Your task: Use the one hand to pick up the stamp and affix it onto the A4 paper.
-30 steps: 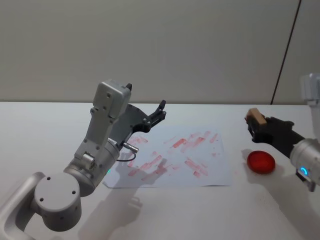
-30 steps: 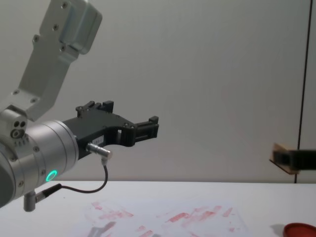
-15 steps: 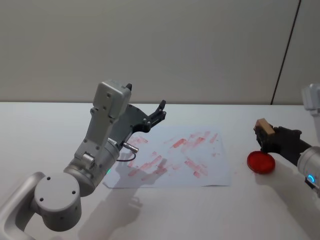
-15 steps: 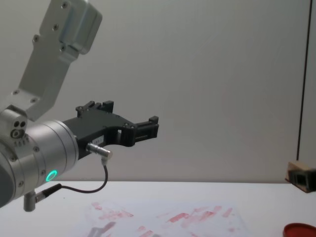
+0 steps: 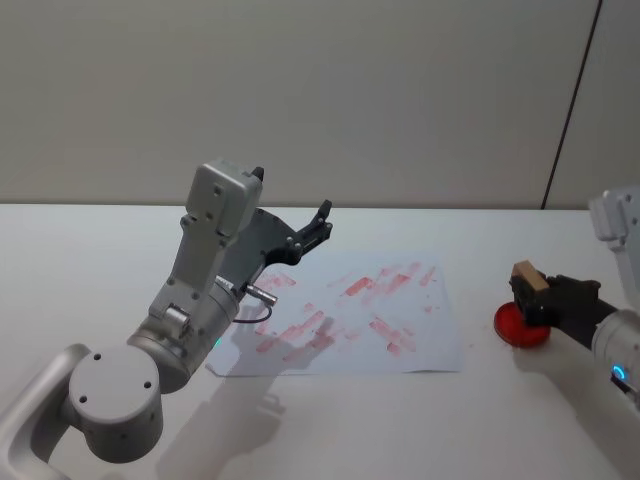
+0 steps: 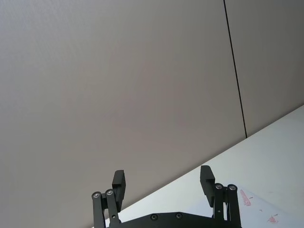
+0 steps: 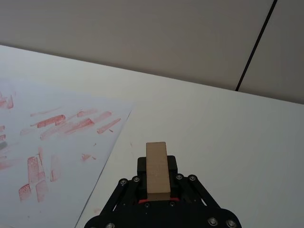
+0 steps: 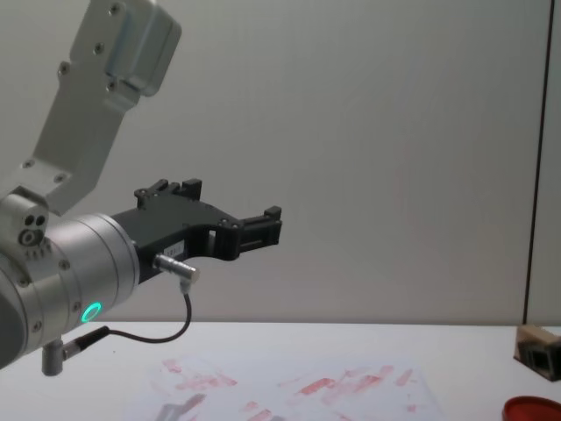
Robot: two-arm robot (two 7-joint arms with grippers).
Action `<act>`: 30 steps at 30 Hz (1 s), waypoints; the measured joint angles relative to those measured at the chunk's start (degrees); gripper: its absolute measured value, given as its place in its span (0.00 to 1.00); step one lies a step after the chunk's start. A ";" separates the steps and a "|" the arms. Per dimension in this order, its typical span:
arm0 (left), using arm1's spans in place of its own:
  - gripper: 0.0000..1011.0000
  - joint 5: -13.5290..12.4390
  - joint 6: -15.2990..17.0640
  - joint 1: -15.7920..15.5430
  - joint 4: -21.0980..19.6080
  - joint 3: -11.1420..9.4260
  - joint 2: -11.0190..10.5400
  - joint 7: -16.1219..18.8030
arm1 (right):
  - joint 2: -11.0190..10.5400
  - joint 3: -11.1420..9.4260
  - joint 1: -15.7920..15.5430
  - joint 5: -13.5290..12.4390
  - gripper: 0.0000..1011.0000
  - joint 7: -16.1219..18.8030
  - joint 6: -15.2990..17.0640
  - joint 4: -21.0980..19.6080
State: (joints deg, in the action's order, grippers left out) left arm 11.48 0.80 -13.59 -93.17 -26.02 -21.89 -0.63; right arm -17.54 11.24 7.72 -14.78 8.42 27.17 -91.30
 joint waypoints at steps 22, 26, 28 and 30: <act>0.99 0.00 0.00 0.00 0.00 0.00 0.00 0.00 | 0.44 0.51 0.93 2.63 0.30 0.62 0.37 2.98; 0.99 0.00 0.00 0.00 0.00 0.00 0.00 0.00 | 0.46 0.54 1.01 2.83 0.43 0.64 0.35 3.18; 0.99 0.00 0.00 0.00 0.00 0.00 0.00 0.00 | 0.48 0.56 1.06 2.92 0.47 0.66 0.33 3.26; 0.99 0.00 0.00 0.00 0.00 0.00 0.00 0.00 | 0.48 0.57 1.08 2.96 0.55 0.67 0.32 3.30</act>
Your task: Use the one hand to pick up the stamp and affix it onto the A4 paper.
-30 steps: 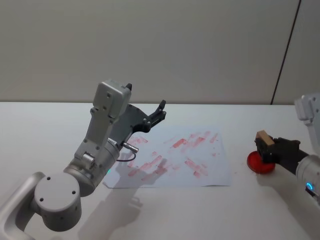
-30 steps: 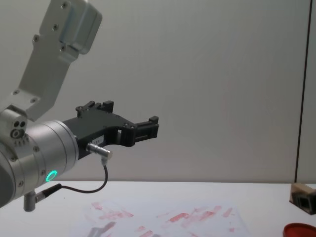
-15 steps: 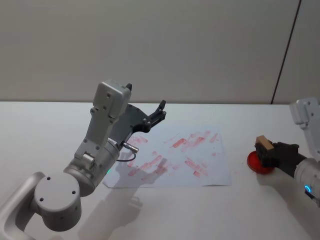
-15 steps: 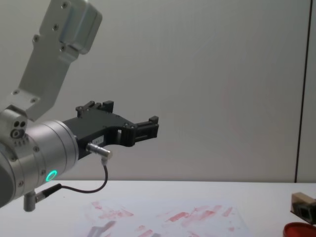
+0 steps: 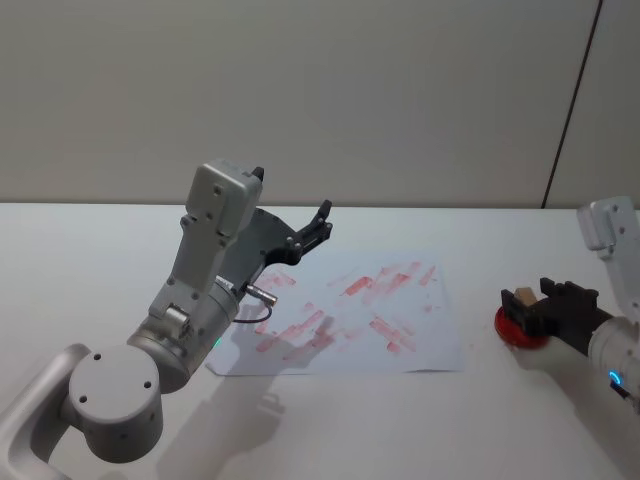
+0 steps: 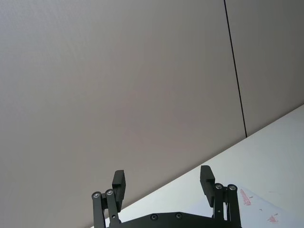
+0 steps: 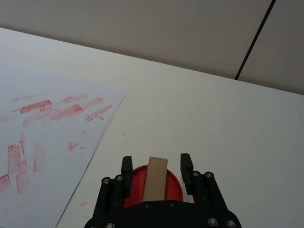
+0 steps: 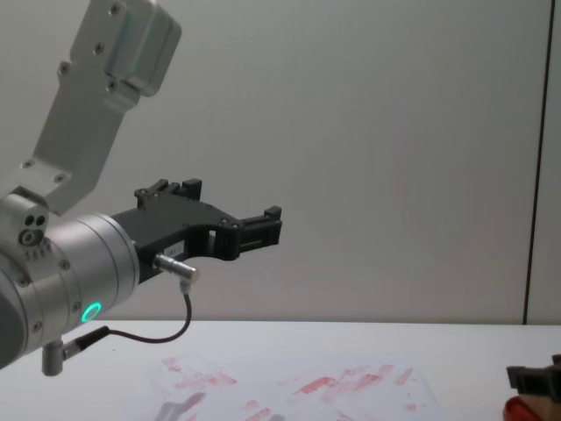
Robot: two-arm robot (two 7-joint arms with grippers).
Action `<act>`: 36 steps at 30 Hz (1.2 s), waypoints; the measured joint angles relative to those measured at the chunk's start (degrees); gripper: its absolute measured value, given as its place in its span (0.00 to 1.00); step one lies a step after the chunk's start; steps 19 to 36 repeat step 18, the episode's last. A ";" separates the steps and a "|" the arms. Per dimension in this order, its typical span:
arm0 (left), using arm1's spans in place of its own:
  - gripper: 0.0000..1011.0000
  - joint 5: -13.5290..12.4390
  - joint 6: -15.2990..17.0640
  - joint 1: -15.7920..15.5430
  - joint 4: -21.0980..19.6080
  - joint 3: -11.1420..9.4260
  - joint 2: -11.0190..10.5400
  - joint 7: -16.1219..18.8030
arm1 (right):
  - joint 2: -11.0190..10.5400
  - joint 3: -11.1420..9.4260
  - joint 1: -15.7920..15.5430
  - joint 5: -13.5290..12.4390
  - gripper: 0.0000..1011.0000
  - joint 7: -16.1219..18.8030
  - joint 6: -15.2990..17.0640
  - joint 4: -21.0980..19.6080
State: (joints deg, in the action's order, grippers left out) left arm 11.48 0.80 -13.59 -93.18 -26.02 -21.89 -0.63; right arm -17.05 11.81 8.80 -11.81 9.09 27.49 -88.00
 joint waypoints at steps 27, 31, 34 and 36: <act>0.99 0.00 0.00 0.00 0.00 0.00 0.00 0.00 | 0.05 0.02 0.11 0.29 0.99 0.04 -0.06 0.29; 0.99 0.00 0.00 0.00 0.00 0.00 0.00 0.00 | 0.05 0.02 0.11 0.29 0.99 0.04 -0.06 0.29; 0.99 0.00 0.00 0.00 0.00 0.00 0.00 0.00 | 0.05 0.02 0.11 0.29 0.99 0.04 -0.06 0.29; 0.99 0.00 0.00 0.00 0.00 0.00 0.00 0.00 | 0.05 0.02 0.11 0.29 0.99 0.04 -0.06 0.29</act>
